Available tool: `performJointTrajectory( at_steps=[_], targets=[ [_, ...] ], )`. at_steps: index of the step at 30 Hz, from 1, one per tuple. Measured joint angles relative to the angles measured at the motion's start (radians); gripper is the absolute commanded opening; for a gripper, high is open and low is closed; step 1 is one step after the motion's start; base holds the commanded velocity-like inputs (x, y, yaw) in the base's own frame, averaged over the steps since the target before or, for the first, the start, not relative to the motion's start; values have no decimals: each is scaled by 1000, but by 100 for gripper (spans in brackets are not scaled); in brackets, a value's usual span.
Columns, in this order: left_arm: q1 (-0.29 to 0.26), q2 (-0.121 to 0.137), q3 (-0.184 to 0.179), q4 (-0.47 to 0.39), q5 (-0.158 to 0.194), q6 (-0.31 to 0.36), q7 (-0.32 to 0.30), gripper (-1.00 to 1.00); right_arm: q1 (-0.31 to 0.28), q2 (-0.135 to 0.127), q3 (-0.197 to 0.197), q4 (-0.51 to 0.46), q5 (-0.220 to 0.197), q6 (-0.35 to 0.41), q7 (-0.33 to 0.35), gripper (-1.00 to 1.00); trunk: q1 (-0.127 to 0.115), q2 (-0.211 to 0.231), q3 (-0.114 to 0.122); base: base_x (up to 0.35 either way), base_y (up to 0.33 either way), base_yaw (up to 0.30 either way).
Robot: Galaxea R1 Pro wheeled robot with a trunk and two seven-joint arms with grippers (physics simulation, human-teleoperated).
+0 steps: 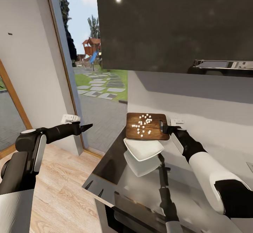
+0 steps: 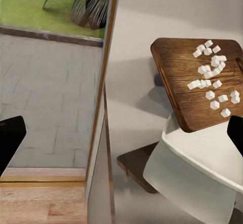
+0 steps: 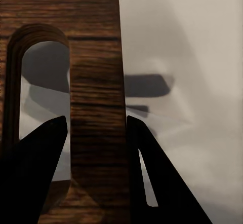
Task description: In the kitchen, take the Vidalia onion out of the sink, dice it on the chopping board with the paring knife, put the diced onion into the bowl on the countertop, then place both the paring knife and the chopping board into the sink.
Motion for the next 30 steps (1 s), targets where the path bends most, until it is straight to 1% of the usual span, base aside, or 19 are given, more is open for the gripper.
performJointTrajectory(
  at_steps=[9,11,15,19,30],
  targets=[
    [0,0,0,0,0,0,0,100,0,0,0,1,0,-2,0,-100,0,0,0,0,0,0],
    [0,0,1,0,0,0,0,100,0,0,0,1,1,-11,0,-100,0,0,0,0,0,0],
    [0,0,1,0,0,0,0,100,0,0,0,4,1,-53,0,-100,0,0,0,0,0,0],
    [0,0,1,0,0,0,0,100,0,0,1,17,0,-67,0,-100,0,0,0,0,0,0],
    [0,0,2,0,0,0,0,100,0,0,1,21,0,-72,1,-100,0,0,0,0,0,0]
  ],
)
